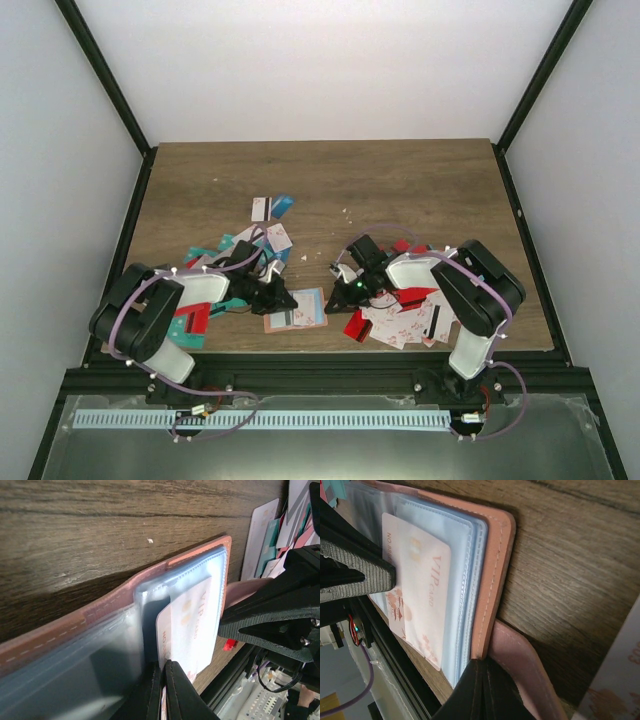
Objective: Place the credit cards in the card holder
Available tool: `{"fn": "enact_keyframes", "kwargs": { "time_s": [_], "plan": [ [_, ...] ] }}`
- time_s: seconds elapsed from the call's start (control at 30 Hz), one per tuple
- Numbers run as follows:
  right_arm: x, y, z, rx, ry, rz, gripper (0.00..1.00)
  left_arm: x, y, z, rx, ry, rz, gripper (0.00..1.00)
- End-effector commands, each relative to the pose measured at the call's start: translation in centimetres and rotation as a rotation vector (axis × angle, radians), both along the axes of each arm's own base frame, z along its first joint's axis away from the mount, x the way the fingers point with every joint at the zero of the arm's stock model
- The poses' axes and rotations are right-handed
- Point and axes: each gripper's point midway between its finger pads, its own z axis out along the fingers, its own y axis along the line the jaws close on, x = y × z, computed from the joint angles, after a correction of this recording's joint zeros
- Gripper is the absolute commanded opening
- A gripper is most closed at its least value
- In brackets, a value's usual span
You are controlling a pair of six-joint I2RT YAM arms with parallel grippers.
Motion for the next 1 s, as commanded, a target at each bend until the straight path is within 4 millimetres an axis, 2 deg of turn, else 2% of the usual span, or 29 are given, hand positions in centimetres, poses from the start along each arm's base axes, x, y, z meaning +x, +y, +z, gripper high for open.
{"fn": "enact_keyframes", "kwargs": {
  "time_s": [0.0,0.4,0.97],
  "plan": [
    [-2.2,-2.3,-3.4,-0.146,0.053,0.003,0.01,0.2,0.6,-1.4,0.055,0.022,0.031,0.04],
    [-2.4,-2.3,-3.9,-0.148,0.066,0.010,0.01,1.2,0.5,-1.6,0.068,0.043,0.086,0.04],
    [-2.0,-1.7,-4.1,-0.145,0.086,-0.001,0.01,1.5,-0.5,-1.9,0.044,0.094,0.164,0.04]
  ]
}}
